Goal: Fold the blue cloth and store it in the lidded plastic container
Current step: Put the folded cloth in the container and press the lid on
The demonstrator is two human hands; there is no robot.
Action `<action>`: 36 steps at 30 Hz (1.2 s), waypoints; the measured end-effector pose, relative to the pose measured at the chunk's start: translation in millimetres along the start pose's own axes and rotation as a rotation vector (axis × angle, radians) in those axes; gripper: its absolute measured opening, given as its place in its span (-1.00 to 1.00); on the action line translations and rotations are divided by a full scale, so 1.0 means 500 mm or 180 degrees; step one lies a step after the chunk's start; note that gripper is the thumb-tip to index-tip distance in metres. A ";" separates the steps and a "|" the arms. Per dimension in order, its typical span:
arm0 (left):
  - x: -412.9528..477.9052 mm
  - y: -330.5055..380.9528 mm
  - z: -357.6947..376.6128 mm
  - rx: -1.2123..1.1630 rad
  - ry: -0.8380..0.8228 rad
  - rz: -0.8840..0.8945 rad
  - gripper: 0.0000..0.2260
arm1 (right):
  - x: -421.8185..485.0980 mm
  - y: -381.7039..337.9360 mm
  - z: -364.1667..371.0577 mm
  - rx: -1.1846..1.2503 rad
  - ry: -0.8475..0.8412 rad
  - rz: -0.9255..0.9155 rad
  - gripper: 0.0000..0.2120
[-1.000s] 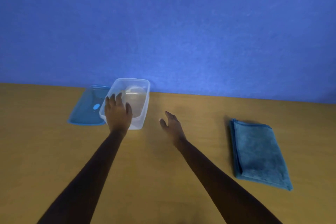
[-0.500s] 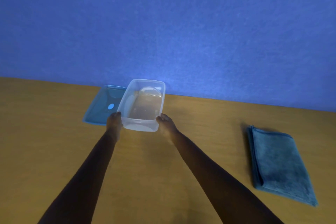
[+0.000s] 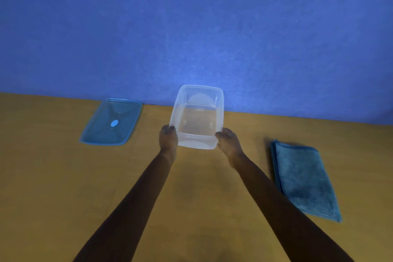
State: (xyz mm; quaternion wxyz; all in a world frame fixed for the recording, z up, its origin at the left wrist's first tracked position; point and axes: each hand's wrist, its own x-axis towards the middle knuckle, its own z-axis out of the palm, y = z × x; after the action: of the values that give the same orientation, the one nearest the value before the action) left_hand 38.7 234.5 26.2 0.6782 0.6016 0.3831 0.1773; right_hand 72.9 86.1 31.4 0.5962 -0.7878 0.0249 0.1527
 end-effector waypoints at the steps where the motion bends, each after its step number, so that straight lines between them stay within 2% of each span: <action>1: -0.019 -0.004 0.018 0.0005 -0.0043 0.0025 -0.78 | -0.007 0.002 -0.024 -0.0016 0.0069 0.0024 -0.68; 4: -0.066 -0.023 0.073 0.0195 -0.0163 0.0091 -0.75 | -0.028 0.011 -0.091 -0.0066 0.0245 0.0136 -0.84; 9: -0.150 -0.056 0.137 0.0234 -0.0375 0.0139 -0.74 | -0.046 0.042 -0.190 -0.0174 0.0455 0.0319 -0.73; 12: -0.192 -0.067 0.161 0.0340 -0.0384 0.0114 -0.72 | -0.063 0.053 -0.220 -0.0407 0.0610 0.0349 -0.85; 14: -0.218 -0.069 0.170 0.0426 -0.0327 0.0138 -0.71 | -0.071 0.065 -0.234 -0.0328 0.0662 0.0421 -0.86; 24: -0.273 -0.095 0.171 0.0761 -0.0212 0.0217 -0.71 | -0.098 0.124 -0.257 0.0006 0.0610 0.0361 -0.85; 28: -0.272 -0.100 0.177 0.0972 -0.0117 0.0274 -0.67 | -0.103 0.127 -0.269 0.0007 0.0572 0.0241 -0.72; 30: -0.283 -0.102 0.186 0.1313 0.0067 0.0606 -0.61 | -0.100 0.126 -0.287 -0.0161 0.0650 0.0227 -0.72; 32: -0.302 -0.107 0.196 0.1837 0.0153 0.1303 -0.58 | -0.097 0.130 -0.311 -0.0300 0.0699 0.0197 -0.78; 36: -0.341 -0.120 0.228 0.2709 -0.0136 0.2764 -0.55 | -0.107 0.133 -0.377 -0.0777 0.0862 0.0211 -0.59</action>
State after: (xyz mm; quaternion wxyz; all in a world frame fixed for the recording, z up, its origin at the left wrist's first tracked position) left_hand -0.6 24.4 19.5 0.2515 0.9246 0.1263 0.2569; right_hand 47.1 -119.0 29.7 0.4820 -0.8664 0.1121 0.0667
